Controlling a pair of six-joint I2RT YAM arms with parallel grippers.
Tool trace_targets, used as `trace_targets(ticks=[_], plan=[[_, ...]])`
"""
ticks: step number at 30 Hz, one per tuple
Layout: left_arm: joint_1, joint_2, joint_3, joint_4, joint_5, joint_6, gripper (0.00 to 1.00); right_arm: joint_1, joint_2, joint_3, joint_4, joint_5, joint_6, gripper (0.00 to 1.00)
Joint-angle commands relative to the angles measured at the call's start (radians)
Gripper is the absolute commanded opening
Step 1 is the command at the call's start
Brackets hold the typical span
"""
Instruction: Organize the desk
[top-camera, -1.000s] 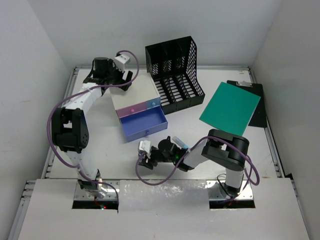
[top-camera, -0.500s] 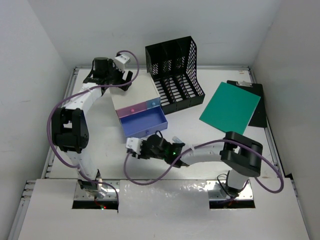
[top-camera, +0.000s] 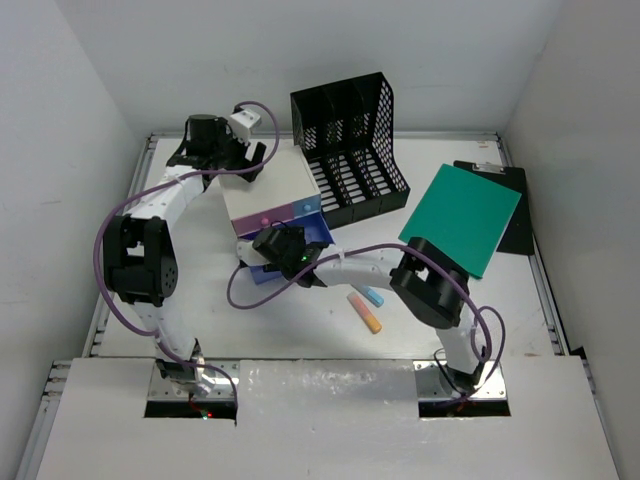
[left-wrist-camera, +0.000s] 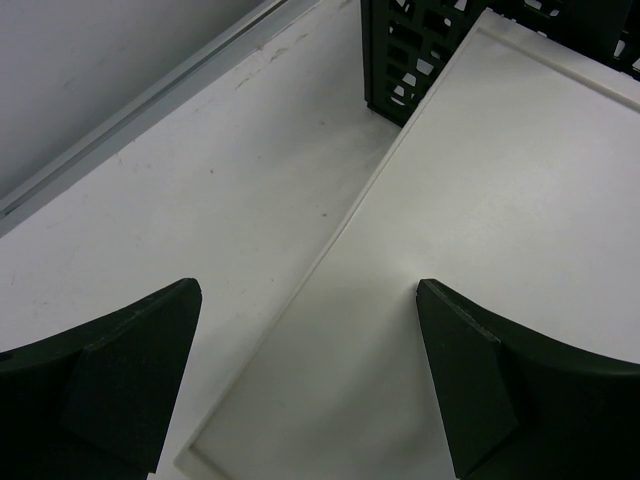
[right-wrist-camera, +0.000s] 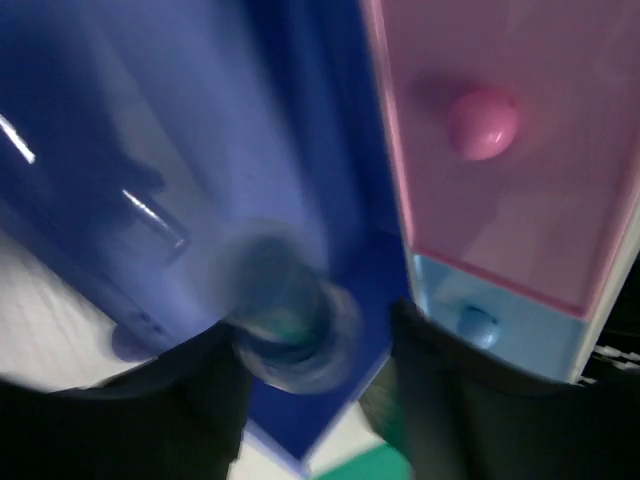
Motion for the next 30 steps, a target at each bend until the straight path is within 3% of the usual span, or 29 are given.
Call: trace_targets(ticks=[1, 4, 11, 15, 16, 19, 21, 30], plan=[[0.002, 0.024, -0.019, -0.162, -0.039, 0.046, 0.88, -0.001, 0.006, 0.063, -0.078, 0.035, -0.046, 0.63], [0.002, 0.03, -0.016, -0.162, -0.039, 0.046, 0.88, -0.001, 0.003, 0.077, -0.085, 0.046, -0.02, 0.73], [0.002, 0.036, -0.006, -0.165, -0.033, 0.041, 0.88, -0.021, -0.129, -0.012, 0.048, 0.013, 0.133, 0.74], [0.002, 0.036, -0.008, -0.165, -0.032, 0.043, 0.88, -0.122, -0.26, -0.186, 0.227, -0.204, 0.426, 0.6], [0.002, 0.036, -0.009, -0.164, -0.029, 0.041, 0.88, -0.148, -0.311, -0.232, 0.278, -0.232, 0.574, 0.52], [0.002, 0.042, -0.009, -0.162, -0.024, 0.039, 0.88, -0.236, -0.362, -0.398, 0.499, -0.258, 0.862, 0.41], [0.002, 0.047, -0.009, -0.162, -0.024, 0.038, 0.88, -0.262, -0.371, -0.447, 0.58, -0.225, 0.937, 0.36], [0.002, 0.05, -0.009, -0.161, -0.024, 0.036, 0.88, -0.268, -0.29, -0.427, 0.7, -0.215, 1.003, 0.37]])
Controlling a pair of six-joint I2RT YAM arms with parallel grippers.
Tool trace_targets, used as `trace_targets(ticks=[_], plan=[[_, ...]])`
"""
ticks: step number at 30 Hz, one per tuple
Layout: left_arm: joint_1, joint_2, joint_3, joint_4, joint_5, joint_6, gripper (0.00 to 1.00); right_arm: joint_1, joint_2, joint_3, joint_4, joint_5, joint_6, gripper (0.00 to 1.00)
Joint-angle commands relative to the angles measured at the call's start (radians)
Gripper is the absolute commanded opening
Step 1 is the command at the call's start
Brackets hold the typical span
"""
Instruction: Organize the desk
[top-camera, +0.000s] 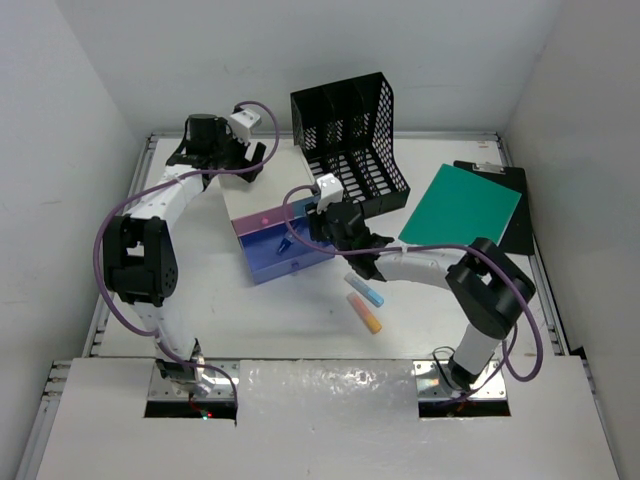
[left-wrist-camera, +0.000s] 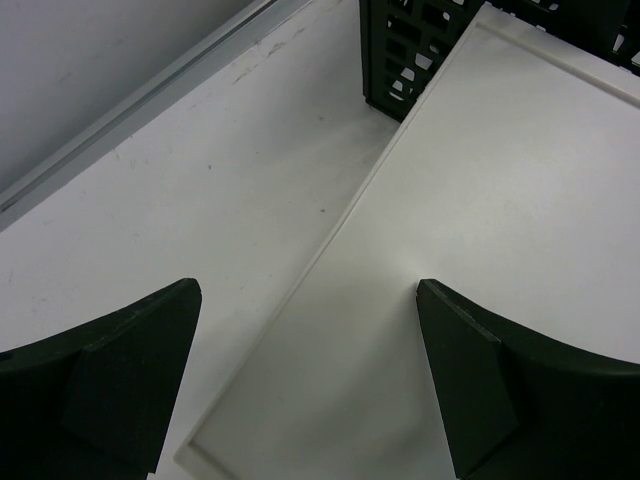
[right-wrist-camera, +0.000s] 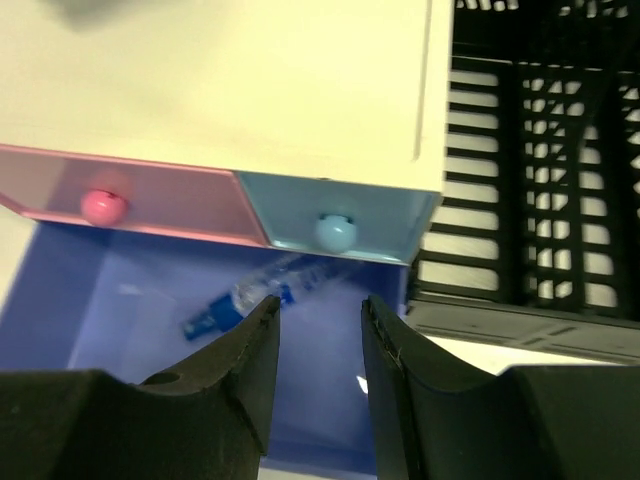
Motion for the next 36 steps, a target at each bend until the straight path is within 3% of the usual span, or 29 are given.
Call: trace_targets(ticks=[1, 16, 36], plan=[[0.002, 0.05, -0.019, -0.138, -0.024, 0.033, 0.88, 0.005, 0.02, 0.023, 0.133, -0.028, 0.084, 0.37], [0.004, 0.057, -0.019, -0.135, -0.029, 0.042, 0.88, 0.009, 0.13, 0.087, 0.228, 0.106, 0.132, 0.24], [0.002, 0.07, -0.014, -0.132, -0.018, 0.045, 0.88, 0.037, 0.213, 0.215, 0.093, 0.221, 0.107, 0.28]])
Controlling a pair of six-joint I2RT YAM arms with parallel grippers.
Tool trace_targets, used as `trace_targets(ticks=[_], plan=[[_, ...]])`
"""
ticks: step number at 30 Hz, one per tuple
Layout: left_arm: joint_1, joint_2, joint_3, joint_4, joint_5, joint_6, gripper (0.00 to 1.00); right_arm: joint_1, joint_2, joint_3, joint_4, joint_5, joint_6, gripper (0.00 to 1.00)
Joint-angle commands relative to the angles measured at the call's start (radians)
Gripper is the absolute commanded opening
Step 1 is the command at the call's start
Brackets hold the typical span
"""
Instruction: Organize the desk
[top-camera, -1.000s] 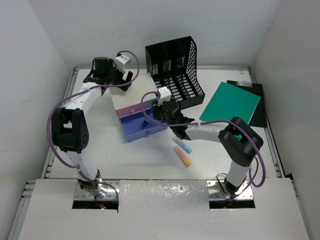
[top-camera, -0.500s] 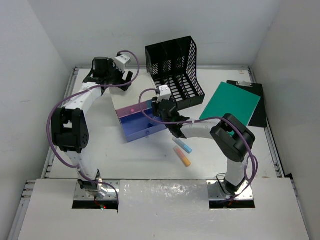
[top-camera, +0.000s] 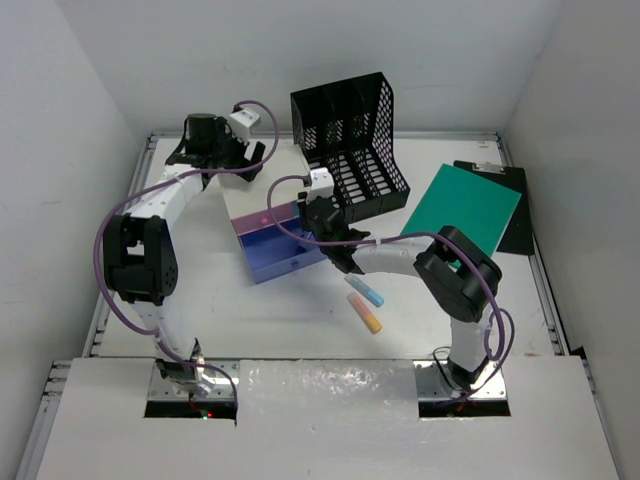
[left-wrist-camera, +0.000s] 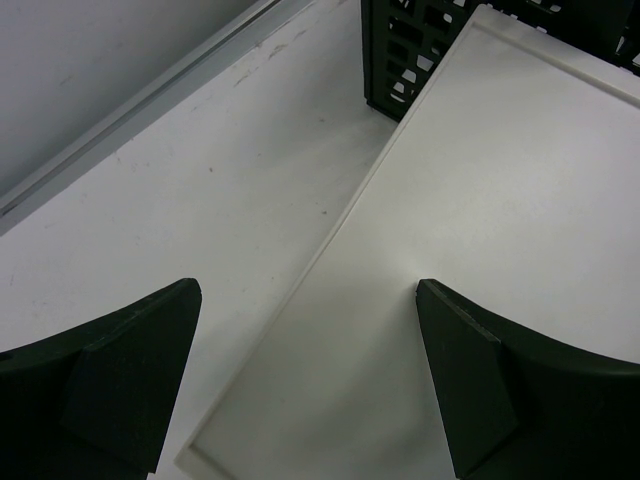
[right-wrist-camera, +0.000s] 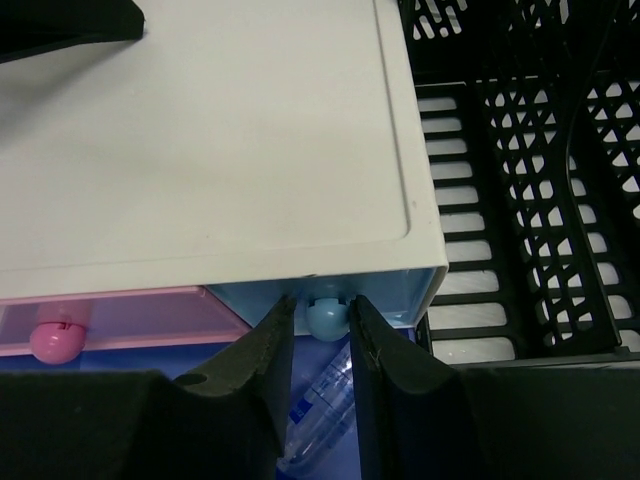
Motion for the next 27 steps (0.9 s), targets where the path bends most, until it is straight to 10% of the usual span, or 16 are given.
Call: trace_targets(ticks=[1, 12, 27], plan=[[0.002, 0.062, -0.019, -0.133, -0.028, 0.04, 0.88, 0.007, 0.023, 0.061, 0.006, 0.02, 0.006, 0.28], [0.002, 0.062, -0.009, -0.142, -0.017, 0.041, 0.88, 0.01, 0.042, 0.078, -0.012, 0.068, -0.003, 0.33], [0.002, 0.062, -0.003, -0.144, -0.022, 0.046, 0.88, 0.036, 0.021, 0.04, 0.06, 0.114, -0.087, 0.0]])
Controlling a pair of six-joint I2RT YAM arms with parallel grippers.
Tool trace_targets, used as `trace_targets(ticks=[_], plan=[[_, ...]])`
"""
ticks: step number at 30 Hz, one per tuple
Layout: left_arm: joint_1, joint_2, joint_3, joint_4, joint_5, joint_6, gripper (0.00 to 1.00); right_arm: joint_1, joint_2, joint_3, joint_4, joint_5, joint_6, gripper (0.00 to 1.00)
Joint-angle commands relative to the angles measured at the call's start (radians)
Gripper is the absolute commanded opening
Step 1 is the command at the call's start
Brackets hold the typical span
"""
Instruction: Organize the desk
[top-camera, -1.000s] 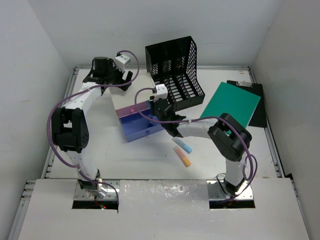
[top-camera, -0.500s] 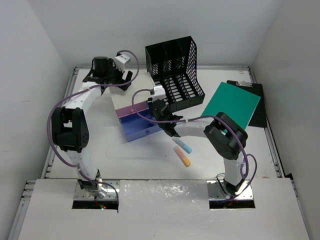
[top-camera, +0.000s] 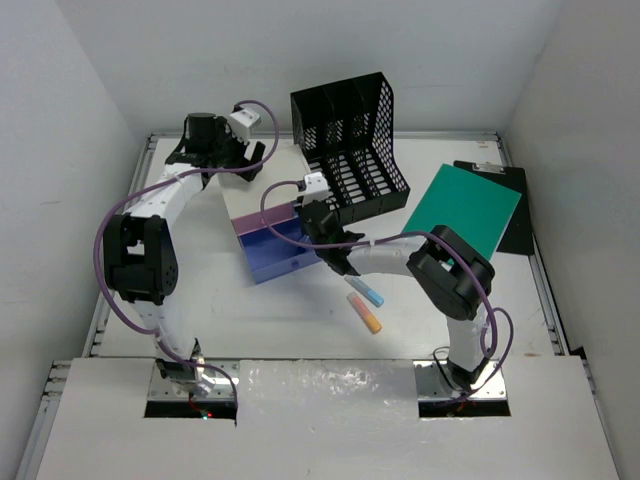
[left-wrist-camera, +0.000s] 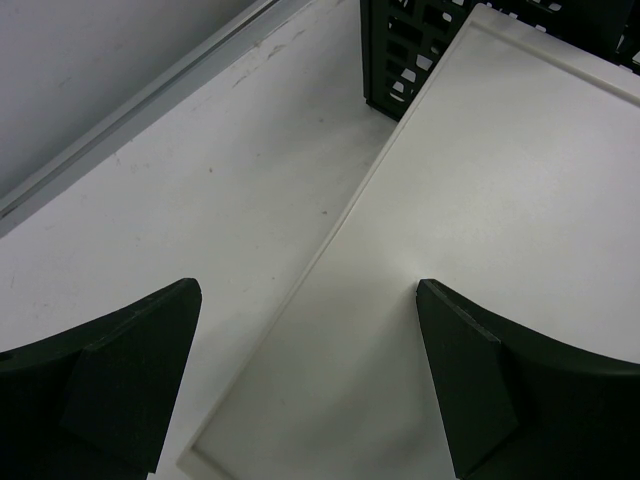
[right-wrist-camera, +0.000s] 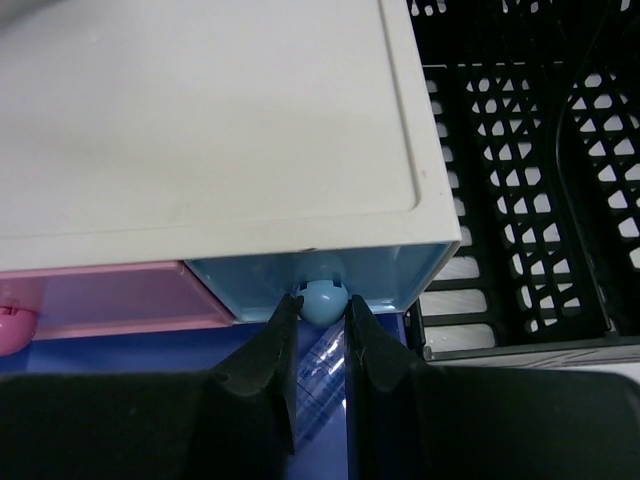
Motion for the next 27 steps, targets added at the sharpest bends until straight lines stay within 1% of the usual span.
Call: trace_targets(ticks=[1, 4, 6, 9, 12, 13, 17, 20, 21, 22, 24, 25, 27], plan=[[0.002, 0.058, -0.014, -0.134, -0.028, 0.037, 0.88, 0.03, -0.026, 0.003, 0.11, 0.056, -0.06, 0.0], [0.002, 0.063, -0.012, -0.127, -0.037, 0.029, 0.88, 0.069, -0.053, -0.056, 0.169, 0.099, -0.121, 0.0], [0.002, 0.066, -0.012, -0.122, -0.043, 0.026, 0.88, 0.092, -0.083, -0.079, 0.18, 0.105, -0.152, 0.0], [0.002, 0.069, -0.014, -0.122, -0.048, 0.028, 0.88, 0.134, -0.133, -0.17, 0.202, 0.122, -0.167, 0.0], [0.002, 0.067, -0.015, -0.119, -0.048, 0.028, 0.88, 0.158, -0.207, -0.245, 0.211, 0.146, -0.146, 0.0], [0.002, 0.067, -0.017, -0.119, -0.048, 0.026, 0.88, 0.163, -0.227, -0.294, 0.208, 0.149, -0.137, 0.0], [0.002, 0.07, -0.018, -0.115, -0.045, 0.022, 0.88, 0.188, -0.329, -0.397, 0.173, 0.133, -0.106, 0.0], [0.002, 0.074, -0.017, -0.115, -0.045, 0.022, 0.88, 0.191, -0.365, -0.42, 0.128, 0.082, -0.092, 0.0], [0.002, 0.075, -0.017, -0.113, -0.045, 0.022, 0.88, 0.191, -0.376, -0.419, 0.081, 0.044, -0.091, 0.01], [0.002, 0.077, -0.015, -0.113, -0.045, 0.02, 0.88, 0.191, -0.4, -0.414, 0.053, 0.024, -0.091, 0.14], [0.002, 0.078, -0.017, -0.113, -0.043, 0.018, 0.88, 0.191, -0.434, -0.408, -0.048, -0.005, -0.091, 0.33], [0.002, 0.077, -0.017, -0.116, -0.04, 0.018, 0.88, 0.192, -0.483, -0.408, -0.083, -0.022, -0.084, 0.5], [0.002, 0.077, -0.018, -0.119, -0.037, 0.018, 0.88, 0.191, -0.543, -0.432, -0.19, -0.044, -0.075, 0.59]])
